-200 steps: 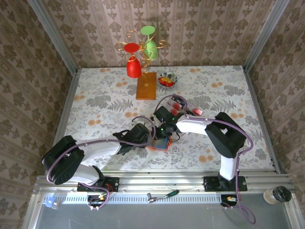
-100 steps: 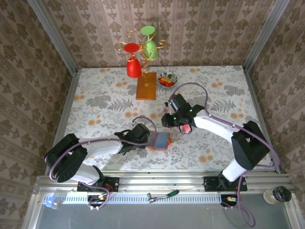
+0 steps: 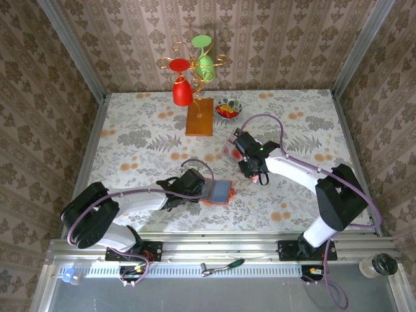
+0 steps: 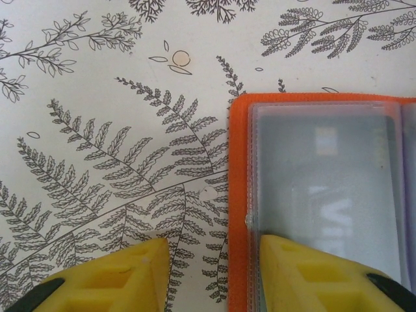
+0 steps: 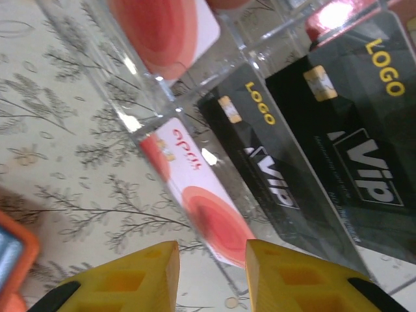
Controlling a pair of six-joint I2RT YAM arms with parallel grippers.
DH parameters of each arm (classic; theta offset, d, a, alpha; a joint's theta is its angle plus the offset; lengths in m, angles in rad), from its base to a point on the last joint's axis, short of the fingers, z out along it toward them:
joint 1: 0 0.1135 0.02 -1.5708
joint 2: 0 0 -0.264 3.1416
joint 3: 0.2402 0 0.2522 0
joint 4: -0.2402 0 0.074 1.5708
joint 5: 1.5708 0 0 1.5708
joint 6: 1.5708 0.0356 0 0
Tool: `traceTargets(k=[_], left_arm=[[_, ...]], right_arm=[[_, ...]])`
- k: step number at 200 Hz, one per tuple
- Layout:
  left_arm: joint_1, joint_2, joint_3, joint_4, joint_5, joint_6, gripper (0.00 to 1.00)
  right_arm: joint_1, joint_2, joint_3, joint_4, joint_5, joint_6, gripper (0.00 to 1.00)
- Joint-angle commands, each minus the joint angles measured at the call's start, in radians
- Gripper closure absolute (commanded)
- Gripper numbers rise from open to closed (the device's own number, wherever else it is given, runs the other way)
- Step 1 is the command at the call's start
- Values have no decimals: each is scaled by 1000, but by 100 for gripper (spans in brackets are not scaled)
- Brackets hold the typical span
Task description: Put the credit cards into the card holder
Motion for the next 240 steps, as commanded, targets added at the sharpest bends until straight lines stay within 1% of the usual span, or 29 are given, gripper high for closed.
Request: traceTargets(k=[1, 48, 72, 127, 163, 196, 201, 211, 215, 240], left_arm=[[-9, 2, 4, -11, -17, -13, 58], [-10, -5, 1, -10, -18, -16, 58], [-11, -6, 1, -12, -18, -16, 58], [-10, -9, 5, -12, -21, -16, 58], [-10, -9, 5, -13, -22, -16, 58], [-12, -15, 5, -15, -24, -17, 58], [-12, -14, 5, -16, -24, -17, 58], [-12, -13, 5, -15, -24, -17, 58], [-13, -14, 6, -15, -25, -16, 58], [-13, -12, 9, -17, -23, -13, 58]], right_arm=[[-2, 31, 34, -46, 89, -43, 66], [-2, 81, 47, -36, 82, -50, 66], [-2, 85, 46, -32, 56, -53, 68], [-2, 37, 25, -11, -54, -64, 81], [-2, 40, 23, -4, -80, -75, 83], [-2, 21, 20, 6, -112, -67, 83], [-2, 16, 18, 9, -118, -66, 82], [-2, 10, 16, 16, -124, -65, 73], [-2, 11, 17, 14, -123, -63, 72], [-2, 30, 36, 3, -105, -70, 71]])
